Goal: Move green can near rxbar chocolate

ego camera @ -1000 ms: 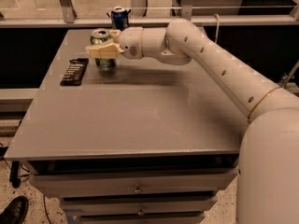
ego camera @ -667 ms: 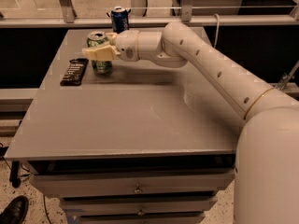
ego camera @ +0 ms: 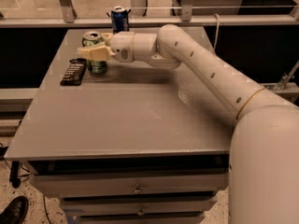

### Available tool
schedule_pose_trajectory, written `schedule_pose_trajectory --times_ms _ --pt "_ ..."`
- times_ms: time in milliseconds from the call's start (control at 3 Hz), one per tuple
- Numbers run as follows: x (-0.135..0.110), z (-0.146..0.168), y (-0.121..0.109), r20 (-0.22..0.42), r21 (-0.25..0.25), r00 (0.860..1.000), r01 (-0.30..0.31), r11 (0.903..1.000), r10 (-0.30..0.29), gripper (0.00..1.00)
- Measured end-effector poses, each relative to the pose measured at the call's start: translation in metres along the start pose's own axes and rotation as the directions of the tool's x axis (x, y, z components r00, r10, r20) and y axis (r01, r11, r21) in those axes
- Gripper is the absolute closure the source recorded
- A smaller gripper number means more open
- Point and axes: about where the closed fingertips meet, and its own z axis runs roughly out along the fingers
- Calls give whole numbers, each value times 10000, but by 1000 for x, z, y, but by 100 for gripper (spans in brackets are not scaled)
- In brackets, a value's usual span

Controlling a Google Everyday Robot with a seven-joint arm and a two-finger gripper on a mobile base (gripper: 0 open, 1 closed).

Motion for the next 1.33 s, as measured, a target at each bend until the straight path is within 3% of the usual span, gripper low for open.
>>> schedule_pose_trajectory --times_ms 333,667,1000,1333 --pt "1 4 1 77 -65 10000 1 10000 0 12" --pt "3 4 2 97 -101 10000 3 9999 -2 0" --pt "4 -14 4 39 91 9999 103 9999 -104 0" --pt "3 -72 8 -546 743 9979 396 9964 -356 0"
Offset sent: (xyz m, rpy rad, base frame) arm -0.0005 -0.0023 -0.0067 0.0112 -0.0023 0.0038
